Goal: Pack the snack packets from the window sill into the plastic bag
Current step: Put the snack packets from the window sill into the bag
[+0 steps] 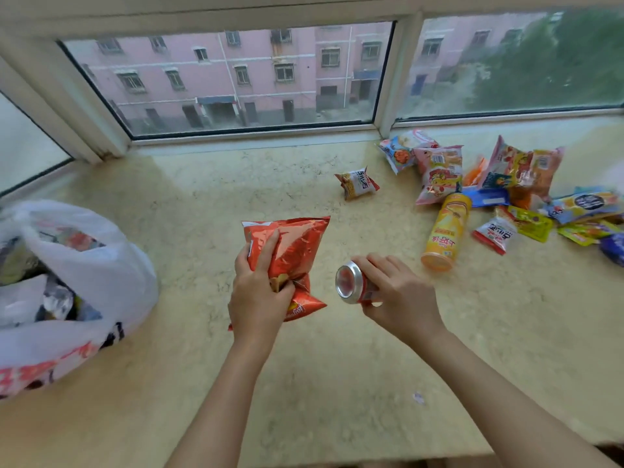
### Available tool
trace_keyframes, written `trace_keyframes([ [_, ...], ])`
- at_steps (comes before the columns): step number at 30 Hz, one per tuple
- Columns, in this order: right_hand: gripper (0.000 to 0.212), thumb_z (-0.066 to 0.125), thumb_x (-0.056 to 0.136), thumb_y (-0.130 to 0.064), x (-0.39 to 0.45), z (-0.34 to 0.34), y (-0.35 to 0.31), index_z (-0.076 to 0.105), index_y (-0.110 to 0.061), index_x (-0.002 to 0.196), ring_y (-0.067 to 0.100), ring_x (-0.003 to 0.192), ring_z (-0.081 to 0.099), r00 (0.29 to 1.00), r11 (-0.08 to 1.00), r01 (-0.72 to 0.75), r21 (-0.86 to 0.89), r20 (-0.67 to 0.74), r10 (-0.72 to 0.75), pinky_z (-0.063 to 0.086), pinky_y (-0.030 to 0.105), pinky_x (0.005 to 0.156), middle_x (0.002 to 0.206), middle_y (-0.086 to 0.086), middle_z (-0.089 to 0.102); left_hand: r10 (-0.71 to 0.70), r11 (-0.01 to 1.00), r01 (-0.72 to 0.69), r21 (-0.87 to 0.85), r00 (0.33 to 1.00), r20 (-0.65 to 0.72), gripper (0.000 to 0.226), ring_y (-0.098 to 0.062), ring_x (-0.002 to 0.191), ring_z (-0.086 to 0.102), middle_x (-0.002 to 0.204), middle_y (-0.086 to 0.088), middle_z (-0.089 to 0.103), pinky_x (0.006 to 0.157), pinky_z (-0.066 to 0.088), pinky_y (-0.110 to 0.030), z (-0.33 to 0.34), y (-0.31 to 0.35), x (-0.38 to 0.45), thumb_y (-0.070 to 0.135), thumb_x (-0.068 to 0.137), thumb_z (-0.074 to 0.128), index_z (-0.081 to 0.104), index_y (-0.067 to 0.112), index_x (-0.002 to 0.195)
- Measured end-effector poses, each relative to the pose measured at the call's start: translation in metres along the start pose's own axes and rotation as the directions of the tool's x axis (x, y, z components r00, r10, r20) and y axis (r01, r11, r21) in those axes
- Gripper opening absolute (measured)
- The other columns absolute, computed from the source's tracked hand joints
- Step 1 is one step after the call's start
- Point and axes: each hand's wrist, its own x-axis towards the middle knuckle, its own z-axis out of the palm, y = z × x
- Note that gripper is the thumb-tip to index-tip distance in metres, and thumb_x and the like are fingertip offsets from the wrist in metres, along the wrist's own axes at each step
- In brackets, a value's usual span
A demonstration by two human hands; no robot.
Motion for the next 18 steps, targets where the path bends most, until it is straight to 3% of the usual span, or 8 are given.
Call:
trace_keyframes([
  [10,0.074,0.076,0.053,-0.018,-0.023,-0.118,-0.092,0.057,-0.029,0.123,0.021,0.097,0.061,0.991,0.986,0.107,0.126,-0.092,-0.095,0.052,0.032,0.053,0.11,-0.009,0.062,-0.033,0.999,0.03,-0.021,0.988,-0.149,0.09,-0.023,0.121,0.049,0.149,0.0,0.028,0.076,0.053,-0.038,-0.133,0.031,-0.101,0.026,0.075,0.074,0.021,0.056,0.142],
  [18,0.082,0.082,0.051,-0.019,-0.038,-0.135,-0.174,0.056,-0.033,0.127,0.017,0.104,0.061,0.995,0.96,0.053,0.276,-0.094,-0.028,0.052,0.028,0.061,0.116,-0.009,0.063,-0.095,0.995,0.101,0.018,0.975,-0.199,0.087,-0.02,0.129,0.042,0.152,0.002,0.025,0.078,0.056,-0.044,-0.189,0.008,-0.163,0.031,0.077,0.073,0.021,0.056,0.143],
])
